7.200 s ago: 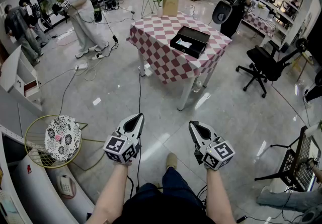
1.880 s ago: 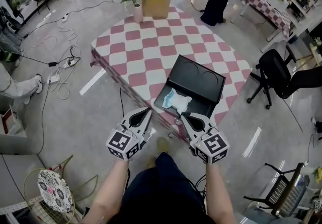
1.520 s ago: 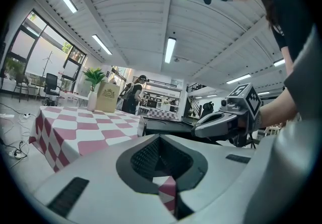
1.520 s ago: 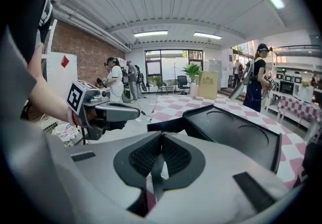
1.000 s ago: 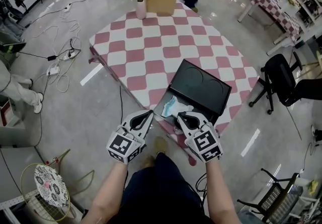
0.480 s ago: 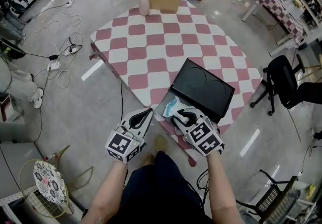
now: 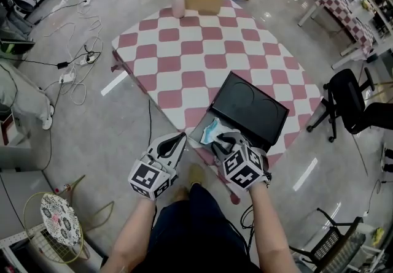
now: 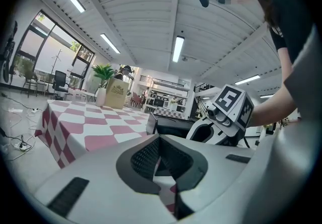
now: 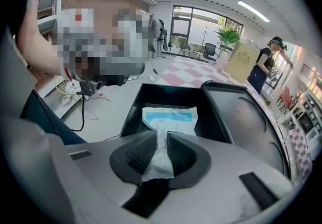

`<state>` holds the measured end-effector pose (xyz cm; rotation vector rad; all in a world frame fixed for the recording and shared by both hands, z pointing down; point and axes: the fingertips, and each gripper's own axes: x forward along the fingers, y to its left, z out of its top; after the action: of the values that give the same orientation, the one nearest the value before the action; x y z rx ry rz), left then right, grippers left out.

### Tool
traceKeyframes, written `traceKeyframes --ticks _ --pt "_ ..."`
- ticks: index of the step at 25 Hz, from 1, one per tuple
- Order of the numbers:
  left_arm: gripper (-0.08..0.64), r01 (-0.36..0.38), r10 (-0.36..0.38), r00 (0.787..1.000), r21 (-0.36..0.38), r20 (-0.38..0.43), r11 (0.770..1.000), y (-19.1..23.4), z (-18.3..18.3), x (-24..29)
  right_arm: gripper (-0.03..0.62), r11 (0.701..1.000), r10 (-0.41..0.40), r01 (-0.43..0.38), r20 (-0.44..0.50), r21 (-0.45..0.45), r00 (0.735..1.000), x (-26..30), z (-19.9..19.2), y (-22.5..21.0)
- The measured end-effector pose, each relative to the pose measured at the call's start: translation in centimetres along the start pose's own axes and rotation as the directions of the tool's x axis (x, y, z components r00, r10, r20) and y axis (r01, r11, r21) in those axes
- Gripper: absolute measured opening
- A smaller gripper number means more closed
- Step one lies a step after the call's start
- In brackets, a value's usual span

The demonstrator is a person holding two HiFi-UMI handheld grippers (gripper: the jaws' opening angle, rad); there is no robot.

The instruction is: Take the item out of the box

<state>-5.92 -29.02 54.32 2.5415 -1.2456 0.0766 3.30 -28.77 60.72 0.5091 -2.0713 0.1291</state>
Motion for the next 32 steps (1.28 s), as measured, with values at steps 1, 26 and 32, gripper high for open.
traceKeyframes --ticks 1,26,32 --pt "0.003 -0.004 0.004 1.0 -0.002 -0.002 1.0 0.1 -0.1 -0.1 0.07 1.0 -0.007 0.007 0.003 -0.003 1.0 0.1 0.0 0.0" --pt "0.003 -0.006 0.006 1.0 -0.004 0.013 1.0 -0.9 0.6 -1.1 0.017 0.994 -0.02 -0.006 0.238 0.111 0.971 -4.5 1.9 0.7" --pt "0.003 0.014 -0.014 1.0 0.006 0.021 1.0 -1.7 1.3 -0.8 0.017 0.988 -0.045 -0.002 0.296 0.156 0.954 -6.5 2.2 0.5"
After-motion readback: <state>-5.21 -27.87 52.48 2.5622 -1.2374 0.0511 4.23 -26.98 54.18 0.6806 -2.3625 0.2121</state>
